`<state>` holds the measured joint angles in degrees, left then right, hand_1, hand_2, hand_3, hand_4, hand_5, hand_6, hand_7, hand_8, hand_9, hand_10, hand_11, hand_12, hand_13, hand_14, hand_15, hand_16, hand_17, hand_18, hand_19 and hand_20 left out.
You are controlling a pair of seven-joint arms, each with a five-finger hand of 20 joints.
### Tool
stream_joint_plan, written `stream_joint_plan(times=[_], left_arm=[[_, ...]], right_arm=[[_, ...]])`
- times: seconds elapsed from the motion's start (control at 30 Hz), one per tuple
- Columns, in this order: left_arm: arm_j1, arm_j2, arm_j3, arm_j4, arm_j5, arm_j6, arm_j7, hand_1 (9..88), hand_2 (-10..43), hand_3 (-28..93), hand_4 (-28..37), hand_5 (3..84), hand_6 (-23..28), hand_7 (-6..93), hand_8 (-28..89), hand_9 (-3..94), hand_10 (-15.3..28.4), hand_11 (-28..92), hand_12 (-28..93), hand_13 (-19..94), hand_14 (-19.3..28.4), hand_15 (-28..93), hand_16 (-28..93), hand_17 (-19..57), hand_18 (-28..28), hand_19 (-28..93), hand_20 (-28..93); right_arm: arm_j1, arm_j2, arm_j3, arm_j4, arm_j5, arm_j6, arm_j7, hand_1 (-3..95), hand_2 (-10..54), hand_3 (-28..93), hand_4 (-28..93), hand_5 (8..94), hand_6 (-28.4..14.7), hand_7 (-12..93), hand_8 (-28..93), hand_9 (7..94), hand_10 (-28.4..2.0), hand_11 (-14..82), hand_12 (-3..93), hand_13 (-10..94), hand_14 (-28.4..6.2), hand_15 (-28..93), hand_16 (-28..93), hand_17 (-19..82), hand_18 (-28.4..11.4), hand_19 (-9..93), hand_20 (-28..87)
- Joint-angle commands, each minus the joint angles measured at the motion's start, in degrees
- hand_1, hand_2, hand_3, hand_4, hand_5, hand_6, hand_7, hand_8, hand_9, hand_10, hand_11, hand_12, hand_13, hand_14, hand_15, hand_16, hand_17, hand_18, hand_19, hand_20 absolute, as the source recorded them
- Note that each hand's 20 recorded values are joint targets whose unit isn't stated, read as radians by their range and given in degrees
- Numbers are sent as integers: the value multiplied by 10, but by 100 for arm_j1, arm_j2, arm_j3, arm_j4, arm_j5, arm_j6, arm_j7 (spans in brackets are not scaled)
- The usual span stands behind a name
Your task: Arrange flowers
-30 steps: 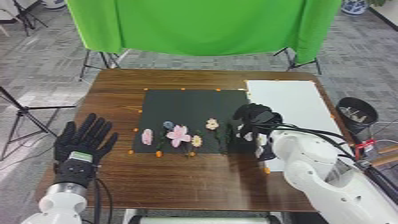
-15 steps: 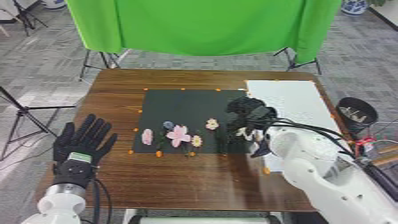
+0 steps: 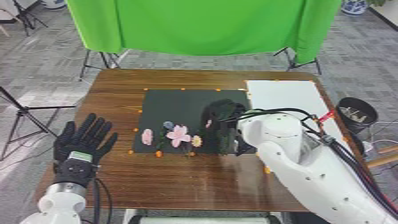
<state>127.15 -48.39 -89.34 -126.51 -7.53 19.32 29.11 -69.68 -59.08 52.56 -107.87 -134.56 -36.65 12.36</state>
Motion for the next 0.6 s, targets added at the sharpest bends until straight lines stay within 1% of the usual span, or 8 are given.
stream_joint_plan(times=[0.03, 0.1, 0.2, 0.23, 0.33, 0.4, 0.47, 0.6], left_arm=[[45, -38, -50, 15, 62, -7, -136, 284, 164, 710, -283, 419, 94, 170, -95, 383, 160, 229, 131, 281, 157, 399, -64, -78, 154, 411, 105], [40, -34, -61, 7, 60, 20, -123, 284, 164, 710, -283, 419, 94, 170, -95, 383, 160, 229, 131, 281, 157, 399, -64, -78, 154, 411, 105], [50, -16, -79, -1, -5, 40, -85, 284, 164, 710, -283, 419, 94, 170, -95, 383, 160, 229, 131, 281, 157, 399, -64, -78, 154, 411, 105], [59, -20, -86, 6, 5, 24, -93, 284, 164, 710, -283, 419, 94, 170, -95, 383, 160, 229, 131, 281, 157, 399, -64, -78, 154, 411, 105], [67, -30, -79, -4, 2, 1, -113, 284, 164, 710, -283, 419, 94, 170, -95, 383, 160, 229, 131, 281, 157, 399, -64, -78, 154, 411, 105], [54, -32, -65, -2, -4, 26, -117, 284, 164, 710, -283, 419, 94, 170, -95, 383, 160, 229, 131, 281, 157, 399, -64, -78, 154, 411, 105], [57, -12, -57, -11, -43, 54, -65, 284, 164, 710, -283, 419, 94, 170, -95, 383, 160, 229, 131, 281, 157, 399, -64, -78, 154, 411, 105], [39, -12, -49, 0, -21, 25, -96, 284, 164, 710, -283, 419, 94, 170, -95, 383, 160, 229, 131, 281, 157, 399, -64, -78, 154, 411, 105]], right_arm=[[56, -37, -12, 79, 60, -237, 405, 400, 6, 772, -283, 488, -14, 165, -140, 340, -158, 75, 105, 263, -161, 216, 123, 159, -177, 528, 171], [13, -11, 28, 23, 133, -224, 495, 392, -27, 775, -283, 462, -35, 151, -131, 321, -171, 77, 102, 252, -166, 221, 117, 154, -179, 533, 173], [28, -24, 42, 12, 169, -371, 601, 375, -60, 783, -283, 451, -46, 141, -124, 315, -176, 75, 102, 250, -167, 225, 112, 151, -181, 539, 174], [45, -30, 40, 20, 176, -467, 635, 364, -69, 787, -283, 450, -50, 136, -122, 315, -177, 74, 101, 250, -168, 225, 111, 149, -183, 542, 175], [45, -37, 66, 32, 178, -625, 642, 346, -71, 783, -283, 457, -57, 126, -118, 313, -184, 72, 101, 246, -173, 223, 108, 145, -187, 544, 176], [50, -41, 59, 10, 191, -709, 735, 339, -66, 780, -283, 473, -53, 125, -117, 313, -185, 69, 100, 244, -176, 222, 108, 142, -191, 544, 176], [59, -51, 52, -6, 234, -668, 850, 329, -61, 780, -283, 478, -56, 121, -116, 314, -186, 69, 99, 243, -177, 220, 107, 141, -192, 545, 178], [63, -53, 107, -34, 312, -639, 955, 315, -48, 774, -283, 488, -73, 112, -113, 315, -193, 68, 99, 245, -181, 222, 108, 140, -198, 554, 182]])
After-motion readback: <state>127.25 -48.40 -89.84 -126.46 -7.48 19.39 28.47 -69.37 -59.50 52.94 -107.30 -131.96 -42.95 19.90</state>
